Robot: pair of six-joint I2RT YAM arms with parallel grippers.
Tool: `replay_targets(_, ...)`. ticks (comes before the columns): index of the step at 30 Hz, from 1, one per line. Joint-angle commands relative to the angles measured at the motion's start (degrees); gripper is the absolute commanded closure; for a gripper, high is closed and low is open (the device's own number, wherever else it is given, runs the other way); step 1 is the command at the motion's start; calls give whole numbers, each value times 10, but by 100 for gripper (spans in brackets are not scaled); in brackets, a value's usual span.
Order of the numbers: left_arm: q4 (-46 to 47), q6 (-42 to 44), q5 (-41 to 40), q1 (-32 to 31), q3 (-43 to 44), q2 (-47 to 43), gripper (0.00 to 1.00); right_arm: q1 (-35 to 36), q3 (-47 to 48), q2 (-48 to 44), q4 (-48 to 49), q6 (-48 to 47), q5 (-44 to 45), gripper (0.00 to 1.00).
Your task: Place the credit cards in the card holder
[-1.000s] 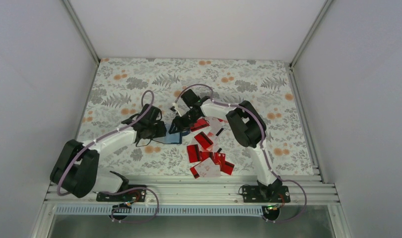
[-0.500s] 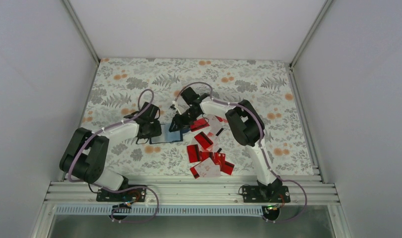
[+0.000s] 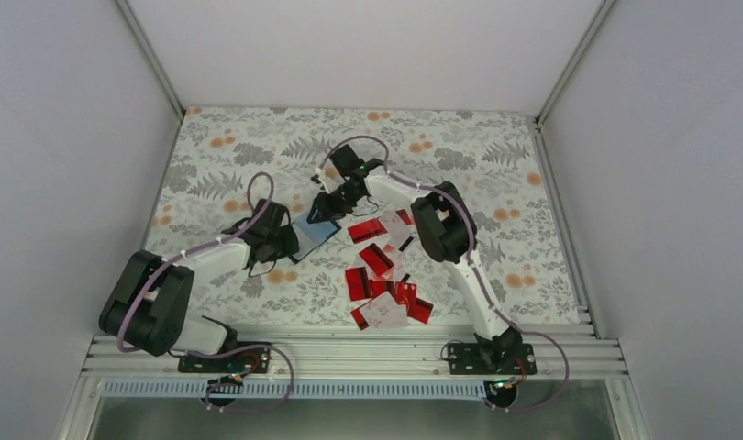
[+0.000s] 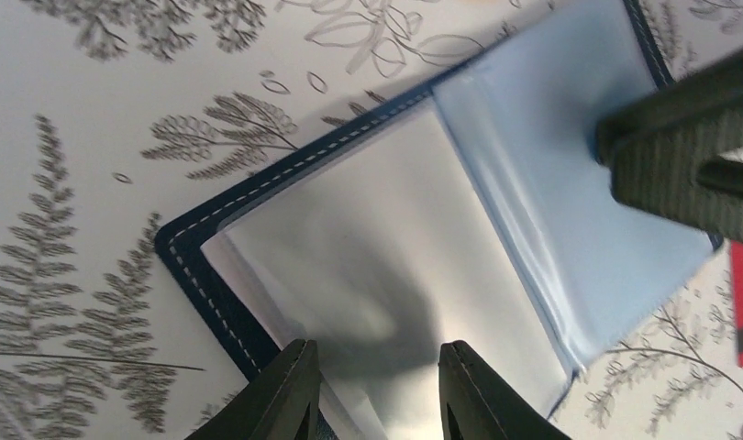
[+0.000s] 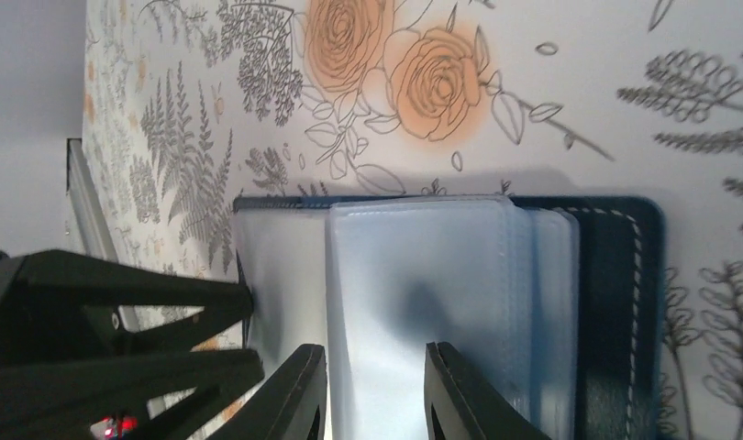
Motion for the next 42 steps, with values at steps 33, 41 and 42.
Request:
replay_targets(33, -124, 183, 131, -104, 147, -20, 64, -103, -669, -615, 59, 130, 12, 41)
replay_targets(41, -105, 243, 243, -172, 160, -11, 63, -137, -810, -715, 86, 186, -54, 34)
replay_targets(42, -103, 248, 257, -181, 160, -7, 63, -140, -823, -725, 86, 191, -59, 33)
